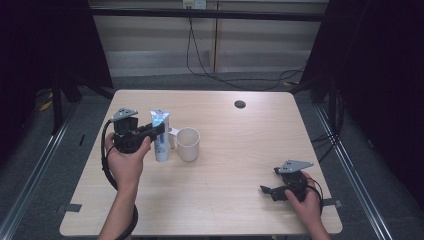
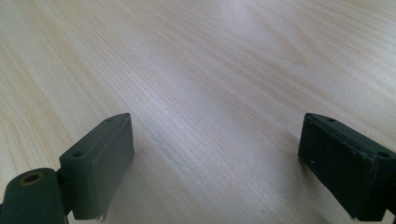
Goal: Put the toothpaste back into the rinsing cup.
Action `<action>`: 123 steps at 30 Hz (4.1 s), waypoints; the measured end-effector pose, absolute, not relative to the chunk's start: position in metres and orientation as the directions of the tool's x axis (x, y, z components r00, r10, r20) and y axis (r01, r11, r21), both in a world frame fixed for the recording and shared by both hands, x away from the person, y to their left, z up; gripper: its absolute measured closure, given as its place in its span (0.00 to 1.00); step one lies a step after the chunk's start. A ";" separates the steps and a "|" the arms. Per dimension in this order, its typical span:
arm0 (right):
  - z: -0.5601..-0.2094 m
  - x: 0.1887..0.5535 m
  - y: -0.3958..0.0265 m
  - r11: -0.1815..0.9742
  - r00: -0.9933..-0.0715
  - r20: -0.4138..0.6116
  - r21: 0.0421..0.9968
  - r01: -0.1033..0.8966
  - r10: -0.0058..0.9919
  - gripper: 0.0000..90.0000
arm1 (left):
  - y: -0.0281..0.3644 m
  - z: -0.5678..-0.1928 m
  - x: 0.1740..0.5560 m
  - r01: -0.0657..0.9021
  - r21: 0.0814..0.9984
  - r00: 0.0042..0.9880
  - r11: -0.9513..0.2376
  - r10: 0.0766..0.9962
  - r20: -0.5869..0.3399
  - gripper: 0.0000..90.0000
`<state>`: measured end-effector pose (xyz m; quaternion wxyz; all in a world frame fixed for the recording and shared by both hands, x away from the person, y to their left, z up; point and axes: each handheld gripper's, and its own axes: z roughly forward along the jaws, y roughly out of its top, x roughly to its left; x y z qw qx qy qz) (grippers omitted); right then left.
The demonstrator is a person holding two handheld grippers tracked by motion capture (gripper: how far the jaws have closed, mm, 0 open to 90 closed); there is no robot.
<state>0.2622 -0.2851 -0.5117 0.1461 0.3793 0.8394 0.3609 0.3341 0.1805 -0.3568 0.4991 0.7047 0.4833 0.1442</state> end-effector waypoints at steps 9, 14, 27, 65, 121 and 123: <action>-0.512 0.262 -0.285 0.452 -0.670 0.028 0.717 0.531 0.742 0.11 | 0.175 -0.351 0.336 0.521 0.853 0.500 -0.034 0.822 -0.273 0.76; -0.512 0.262 -0.285 0.452 -0.670 0.028 0.717 0.531 0.742 0.11 | 0.172 -0.348 0.338 0.512 0.858 0.505 -0.036 0.821 -0.267 0.76; -0.512 0.262 -0.285 0.452 -0.670 0.028 0.717 0.531 0.742 0.11 | 0.160 -0.345 0.343 0.498 0.866 0.513 -0.046 0.821 -0.251 0.76; -0.512 0.262 -0.285 0.452 -0.670 0.028 0.717 0.531 0.742 0.11 | 0.128 -0.338 0.362 0.483 0.872 0.541 -0.073 0.809 -0.232 0.76; -0.512 0.262 -0.285 0.452 -0.670 0.027 0.717 0.530 0.742 0.11 | 0.105 -0.365 0.381 0.473 0.877 0.538 -0.086 0.816 -0.210 0.75; -0.512 0.262 -0.285 0.452 -0.669 0.027 0.717 0.531 0.743 0.11 | 0.105 -0.365 0.382 0.469 0.879 0.537 -0.086 0.818 -0.207 0.75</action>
